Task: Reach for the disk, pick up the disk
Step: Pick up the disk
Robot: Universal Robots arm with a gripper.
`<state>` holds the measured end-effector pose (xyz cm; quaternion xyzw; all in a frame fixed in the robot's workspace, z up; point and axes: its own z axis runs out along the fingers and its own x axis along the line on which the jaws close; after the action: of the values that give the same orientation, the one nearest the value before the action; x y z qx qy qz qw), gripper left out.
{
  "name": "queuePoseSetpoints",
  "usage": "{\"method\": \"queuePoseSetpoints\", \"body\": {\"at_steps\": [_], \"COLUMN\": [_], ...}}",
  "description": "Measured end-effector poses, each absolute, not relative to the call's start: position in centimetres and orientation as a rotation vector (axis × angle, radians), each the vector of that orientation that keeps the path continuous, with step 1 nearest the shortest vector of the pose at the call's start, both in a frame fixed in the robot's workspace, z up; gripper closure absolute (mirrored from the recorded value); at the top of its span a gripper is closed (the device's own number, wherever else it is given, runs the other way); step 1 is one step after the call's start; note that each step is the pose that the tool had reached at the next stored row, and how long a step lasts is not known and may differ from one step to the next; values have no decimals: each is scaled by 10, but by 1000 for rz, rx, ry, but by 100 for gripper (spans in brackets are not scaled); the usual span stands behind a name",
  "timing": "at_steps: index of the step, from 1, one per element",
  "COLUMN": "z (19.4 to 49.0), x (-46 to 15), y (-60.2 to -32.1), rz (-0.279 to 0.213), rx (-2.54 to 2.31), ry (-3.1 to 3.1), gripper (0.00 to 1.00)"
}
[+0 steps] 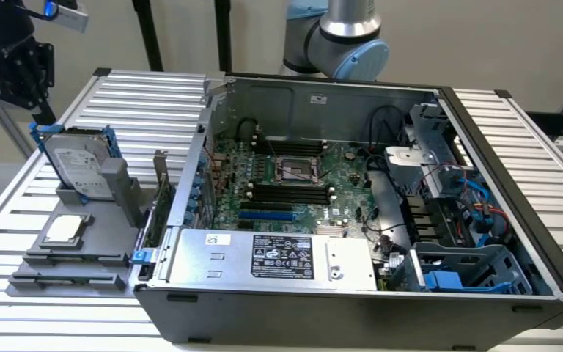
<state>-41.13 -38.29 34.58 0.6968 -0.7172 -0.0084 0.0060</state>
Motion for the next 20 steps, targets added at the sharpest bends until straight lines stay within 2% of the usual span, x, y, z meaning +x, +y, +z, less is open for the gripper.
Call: {"method": "queuePoseSetpoints", "body": {"at_steps": [5,7,8,12,14,15,20], "z": [346,346,346,346,345,345,336], "x": [-411,-411,-411,-411,-411,-412,-412], "y": [-382,-382,-382,-382,-382,-382,-382], "rz": [-26,-26,-26,-25,-26,-26,-29], "rx": [2210,2210,2210,2210,2211,2212,2217], "ry": [-2216,-2216,-2216,-2216,-2217,-2218,-2223], "gripper": [88,76,76,53,53,46,46]}}
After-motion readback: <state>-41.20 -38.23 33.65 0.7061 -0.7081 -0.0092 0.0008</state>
